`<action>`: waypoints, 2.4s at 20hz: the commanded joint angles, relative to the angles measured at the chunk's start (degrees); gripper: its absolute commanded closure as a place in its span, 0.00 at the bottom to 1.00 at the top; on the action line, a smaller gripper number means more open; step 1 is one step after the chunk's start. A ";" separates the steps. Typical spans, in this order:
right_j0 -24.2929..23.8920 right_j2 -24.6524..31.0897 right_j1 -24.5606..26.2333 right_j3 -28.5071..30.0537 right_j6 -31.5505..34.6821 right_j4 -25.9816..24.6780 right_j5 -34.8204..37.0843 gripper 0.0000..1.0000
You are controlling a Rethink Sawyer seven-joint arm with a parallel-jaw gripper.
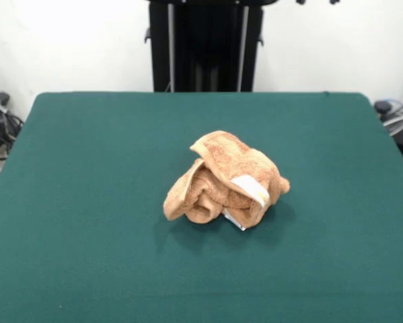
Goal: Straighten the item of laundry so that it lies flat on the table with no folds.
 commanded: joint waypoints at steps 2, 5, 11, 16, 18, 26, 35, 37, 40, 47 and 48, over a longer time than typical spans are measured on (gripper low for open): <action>-5.24 2.98 0.85 3.69 5.60 4.71 -4.11 0.00; -7.71 4.53 -0.65 4.32 2.56 7.53 -2.52 0.00; -16.55 11.10 1.41 7.16 -5.49 10.62 -6.32 0.00; -22.71 16.82 4.05 8.34 -6.44 8.53 -10.39 0.00; -24.80 18.91 6.05 7.92 -5.15 6.58 -12.73 0.00; -27.00 19.92 9.28 3.78 -1.29 1.73 -12.25 0.00; -27.37 20.47 14.66 -4.65 0.17 0.00 -8.54 0.00; -27.54 20.44 16.13 -7.03 -0.35 -0.42 -7.60 0.00; -28.27 21.32 18.84 -10.39 -1.69 -1.07 -6.25 0.00; -27.90 20.71 21.28 -16.74 -0.83 -1.63 -2.20 0.00; -27.80 20.36 21.31 -17.31 -0.52 -1.61 -1.74 0.00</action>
